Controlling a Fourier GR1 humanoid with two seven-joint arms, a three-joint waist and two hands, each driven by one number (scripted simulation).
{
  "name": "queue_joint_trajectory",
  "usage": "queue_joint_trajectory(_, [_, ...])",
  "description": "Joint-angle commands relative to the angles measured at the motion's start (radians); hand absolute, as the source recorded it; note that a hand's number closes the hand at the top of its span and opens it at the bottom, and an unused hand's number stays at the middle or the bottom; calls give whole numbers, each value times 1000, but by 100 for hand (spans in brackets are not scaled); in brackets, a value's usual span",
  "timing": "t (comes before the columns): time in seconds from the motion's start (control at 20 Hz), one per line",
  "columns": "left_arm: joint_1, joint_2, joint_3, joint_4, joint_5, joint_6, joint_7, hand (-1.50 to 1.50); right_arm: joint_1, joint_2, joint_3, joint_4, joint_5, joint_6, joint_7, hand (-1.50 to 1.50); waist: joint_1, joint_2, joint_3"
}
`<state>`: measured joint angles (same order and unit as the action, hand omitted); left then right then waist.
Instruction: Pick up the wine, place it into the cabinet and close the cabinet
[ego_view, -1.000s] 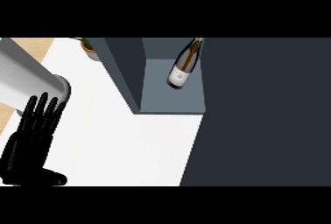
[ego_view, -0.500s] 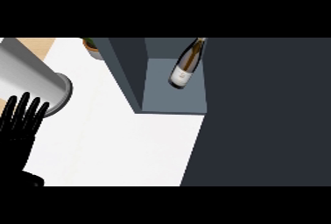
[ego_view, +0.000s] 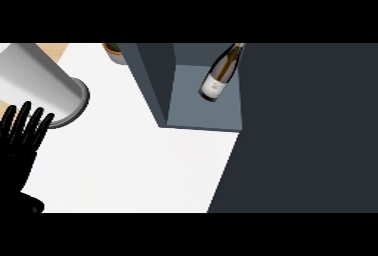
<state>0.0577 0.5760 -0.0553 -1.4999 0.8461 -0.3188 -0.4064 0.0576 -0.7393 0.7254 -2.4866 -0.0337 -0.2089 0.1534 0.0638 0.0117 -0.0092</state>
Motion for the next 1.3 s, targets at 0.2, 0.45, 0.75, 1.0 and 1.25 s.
queue_joint_trajectory(0.2, [-62, 18, 18, 32, 23, -8, 40, -150, -268, 287, 57, 78, -92, -45, 204, 150, 23, 5, -2])
queue_joint_trajectory(0.45, [-41, 23, 15, 39, 1, -25, 36, -150, -559, 505, 1, 278, -97, -103, 366, 150, 18, -5, 0])
queue_joint_trajectory(0.75, [-15, 39, 81, 115, 17, -88, -1, -150, -890, 731, -83, 615, -116, -172, 473, 150, -16, -10, 6])
queue_joint_trajectory(1.0, [-9, 17, 104, 143, -14, -100, -11, -150, -1002, 736, -184, 822, -223, -176, 377, 150, -41, -10, 8])
queue_joint_trajectory(1.25, [3, 1, 113, 93, 4, -92, 30, -150, -980, 738, -313, 1010, -319, -29, 234, 150, -43, -8, 9])
